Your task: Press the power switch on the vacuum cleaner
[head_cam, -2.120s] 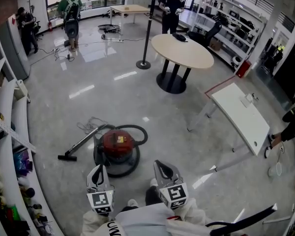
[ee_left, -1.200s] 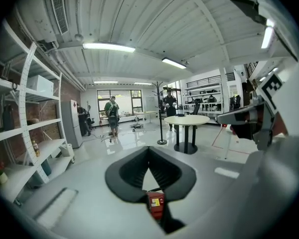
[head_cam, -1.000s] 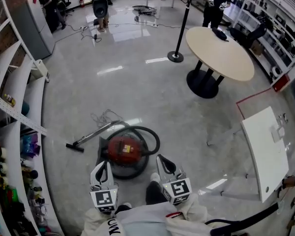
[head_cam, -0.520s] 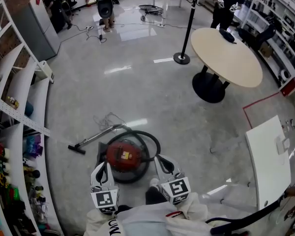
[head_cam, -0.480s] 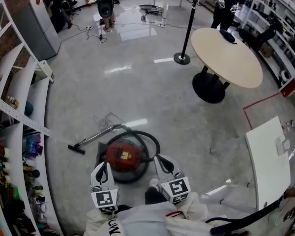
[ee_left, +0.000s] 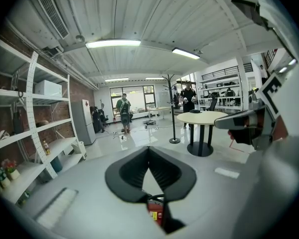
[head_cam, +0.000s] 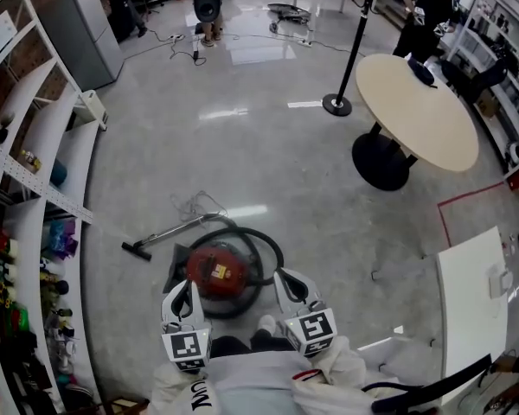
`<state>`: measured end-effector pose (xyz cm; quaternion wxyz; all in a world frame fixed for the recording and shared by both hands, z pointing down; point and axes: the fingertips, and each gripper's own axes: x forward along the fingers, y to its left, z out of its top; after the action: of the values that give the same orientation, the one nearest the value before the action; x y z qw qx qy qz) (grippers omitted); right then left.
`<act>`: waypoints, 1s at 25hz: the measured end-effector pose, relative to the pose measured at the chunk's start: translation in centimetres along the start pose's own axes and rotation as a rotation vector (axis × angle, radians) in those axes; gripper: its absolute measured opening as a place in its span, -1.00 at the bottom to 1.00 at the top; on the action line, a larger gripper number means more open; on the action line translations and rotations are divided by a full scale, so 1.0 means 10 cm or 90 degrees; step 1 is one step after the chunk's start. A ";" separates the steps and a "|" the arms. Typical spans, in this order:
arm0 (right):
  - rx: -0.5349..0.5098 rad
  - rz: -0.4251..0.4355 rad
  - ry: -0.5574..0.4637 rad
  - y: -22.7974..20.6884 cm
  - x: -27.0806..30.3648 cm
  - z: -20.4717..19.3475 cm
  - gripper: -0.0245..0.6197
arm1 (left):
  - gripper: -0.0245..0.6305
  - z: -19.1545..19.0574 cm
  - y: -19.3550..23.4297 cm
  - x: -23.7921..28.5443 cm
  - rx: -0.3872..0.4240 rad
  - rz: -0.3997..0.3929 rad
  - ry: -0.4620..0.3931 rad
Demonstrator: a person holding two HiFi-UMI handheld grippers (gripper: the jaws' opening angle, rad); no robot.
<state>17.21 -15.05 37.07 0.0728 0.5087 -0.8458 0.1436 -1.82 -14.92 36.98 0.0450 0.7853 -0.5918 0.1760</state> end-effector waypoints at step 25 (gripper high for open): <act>0.009 0.001 0.045 0.16 0.19 -0.27 -0.92 | -0.93 -0.37 -0.01 0.06 -0.004 -0.041 0.044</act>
<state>14.82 -15.10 39.87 0.0990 0.5034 -0.8419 0.1674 -2.43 -14.42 40.65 0.0734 0.7971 -0.5650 0.2001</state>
